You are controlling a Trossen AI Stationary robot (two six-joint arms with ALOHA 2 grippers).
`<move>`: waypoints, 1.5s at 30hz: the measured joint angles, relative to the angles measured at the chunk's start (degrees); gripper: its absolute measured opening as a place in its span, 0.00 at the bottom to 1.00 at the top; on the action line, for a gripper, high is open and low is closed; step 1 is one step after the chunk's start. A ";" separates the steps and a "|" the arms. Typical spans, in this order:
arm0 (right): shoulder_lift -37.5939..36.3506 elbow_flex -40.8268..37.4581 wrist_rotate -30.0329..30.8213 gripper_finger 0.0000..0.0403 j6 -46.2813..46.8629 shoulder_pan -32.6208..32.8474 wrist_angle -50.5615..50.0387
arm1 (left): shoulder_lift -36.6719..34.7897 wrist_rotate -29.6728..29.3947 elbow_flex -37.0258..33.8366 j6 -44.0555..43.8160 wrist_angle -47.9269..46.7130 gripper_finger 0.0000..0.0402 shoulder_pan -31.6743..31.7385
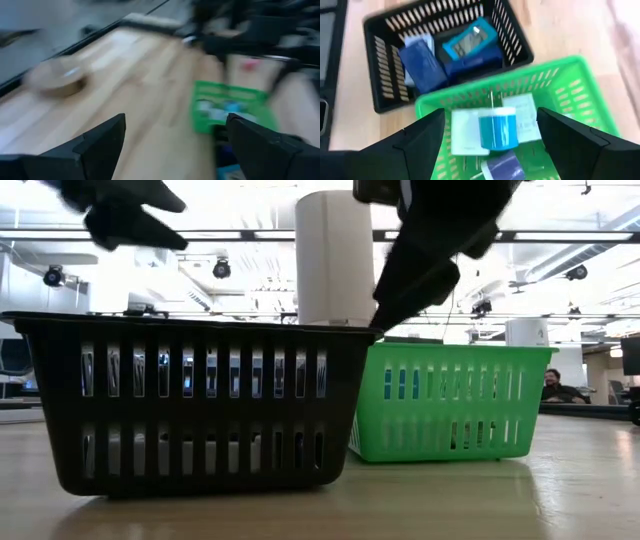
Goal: Pick & Place Office items
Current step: Put the right pink charger adapter into the green bin
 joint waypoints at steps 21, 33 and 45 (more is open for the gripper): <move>-1.34 -0.52 8.02 0.73 -0.73 0.39 -0.10 | -11.43 12.85 -33.94 23.12 53.25 0.85 3.22; -1.34 -0.68 8.02 0.73 -0.88 0.39 -0.09 | -12.40 43.39 -33.94 23.16 51.96 0.85 26.83; -1.35 -0.83 9.46 0.73 -0.88 0.37 -0.11 | -12.55 48.36 -33.94 18.20 53.15 0.85 33.65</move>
